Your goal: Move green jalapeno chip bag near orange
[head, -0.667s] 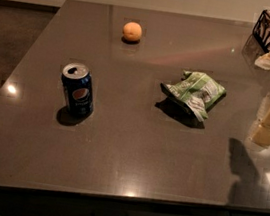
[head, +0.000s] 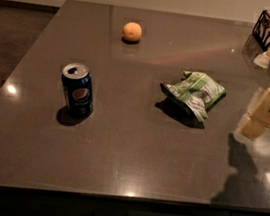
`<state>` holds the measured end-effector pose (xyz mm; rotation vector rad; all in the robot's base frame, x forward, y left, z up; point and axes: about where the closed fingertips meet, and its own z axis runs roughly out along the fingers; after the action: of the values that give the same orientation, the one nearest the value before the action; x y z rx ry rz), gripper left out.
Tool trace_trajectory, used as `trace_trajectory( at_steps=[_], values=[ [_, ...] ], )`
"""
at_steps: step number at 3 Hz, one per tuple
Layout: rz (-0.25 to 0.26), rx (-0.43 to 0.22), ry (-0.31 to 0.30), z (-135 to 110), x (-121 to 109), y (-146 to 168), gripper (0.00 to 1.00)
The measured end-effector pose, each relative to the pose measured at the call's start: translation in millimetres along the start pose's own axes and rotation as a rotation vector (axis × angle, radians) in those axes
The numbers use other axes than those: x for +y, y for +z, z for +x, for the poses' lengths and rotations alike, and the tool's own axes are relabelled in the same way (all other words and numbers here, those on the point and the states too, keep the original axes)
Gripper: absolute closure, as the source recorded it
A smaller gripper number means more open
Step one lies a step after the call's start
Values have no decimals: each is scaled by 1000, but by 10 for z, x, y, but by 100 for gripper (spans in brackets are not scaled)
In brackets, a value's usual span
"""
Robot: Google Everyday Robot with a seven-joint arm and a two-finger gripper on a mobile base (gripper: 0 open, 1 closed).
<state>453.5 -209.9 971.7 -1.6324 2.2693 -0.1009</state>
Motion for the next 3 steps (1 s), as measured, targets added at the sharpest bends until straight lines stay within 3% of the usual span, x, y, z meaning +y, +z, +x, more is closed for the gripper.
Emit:
trace_trajectory(
  at_steps=[2, 3],
  values=[
    [91, -64, 312, -274, -507, 575, 0],
    [109, -93, 467, -415, -648, 849, 0]
  ],
)
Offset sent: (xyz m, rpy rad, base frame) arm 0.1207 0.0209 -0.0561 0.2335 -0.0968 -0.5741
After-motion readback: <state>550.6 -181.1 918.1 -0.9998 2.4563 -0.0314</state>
